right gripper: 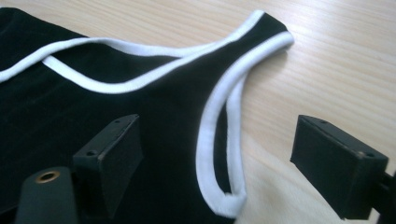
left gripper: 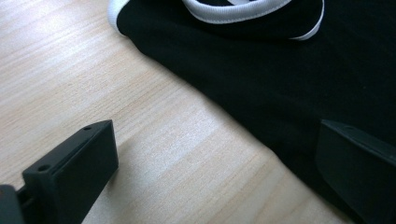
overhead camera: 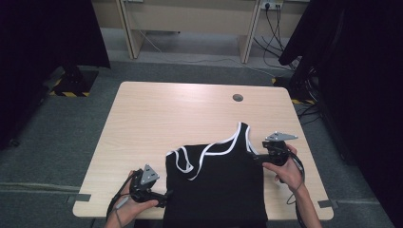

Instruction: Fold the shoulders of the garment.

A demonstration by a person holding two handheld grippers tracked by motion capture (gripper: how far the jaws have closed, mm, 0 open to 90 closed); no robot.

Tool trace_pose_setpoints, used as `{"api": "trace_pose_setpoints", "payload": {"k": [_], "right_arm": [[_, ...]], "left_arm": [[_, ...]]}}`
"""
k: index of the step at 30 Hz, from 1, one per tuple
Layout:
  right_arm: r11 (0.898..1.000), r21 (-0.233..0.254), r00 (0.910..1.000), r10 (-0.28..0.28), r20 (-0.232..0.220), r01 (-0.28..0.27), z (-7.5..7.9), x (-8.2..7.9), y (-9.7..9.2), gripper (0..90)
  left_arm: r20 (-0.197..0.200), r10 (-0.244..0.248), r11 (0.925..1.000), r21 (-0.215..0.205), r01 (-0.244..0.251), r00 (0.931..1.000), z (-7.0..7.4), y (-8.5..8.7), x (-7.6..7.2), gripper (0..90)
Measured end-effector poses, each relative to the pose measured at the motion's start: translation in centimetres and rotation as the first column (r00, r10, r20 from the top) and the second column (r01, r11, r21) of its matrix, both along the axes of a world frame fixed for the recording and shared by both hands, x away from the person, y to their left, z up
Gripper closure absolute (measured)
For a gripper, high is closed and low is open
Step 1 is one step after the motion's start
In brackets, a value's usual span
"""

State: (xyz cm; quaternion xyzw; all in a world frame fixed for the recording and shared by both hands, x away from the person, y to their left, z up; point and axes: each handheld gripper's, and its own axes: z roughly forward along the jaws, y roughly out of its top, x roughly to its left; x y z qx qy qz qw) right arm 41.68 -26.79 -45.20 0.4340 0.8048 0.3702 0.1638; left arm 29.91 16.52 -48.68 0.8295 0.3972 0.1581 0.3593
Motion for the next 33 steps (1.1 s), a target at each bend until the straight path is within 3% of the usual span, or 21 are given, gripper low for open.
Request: {"api": "trace_pose_setpoints", "payload": {"k": [18, 24, 33], "right_arm": [[0.999, -0.003, 0.9990, -0.041, -0.019, 0.041, -0.5, 4.6, 1.0, 19.7], [0.998, -0.036, 0.9983, -0.053, -0.027, 0.052, -0.6, 6.6, 1.7, 20.3], [0.998, -0.047, 0.9984, -0.048, -0.031, 0.046, -1.2, 8.2, 2.6, 20.8]], "left_arm": [[0.000, 0.000, 1.0000, -0.001, 0.000, 1.0000, 0.0, 0.0, 0.0, 0.0], [0.000, 0.000, 1.0000, -0.001, 0.000, 1.0000, 0.0, 0.0, 0.0, 0.0], [0.000, 0.000, 1.0000, -0.001, 0.000, 1.0000, 0.0, 0.0, 0.0, 0.0]]}}
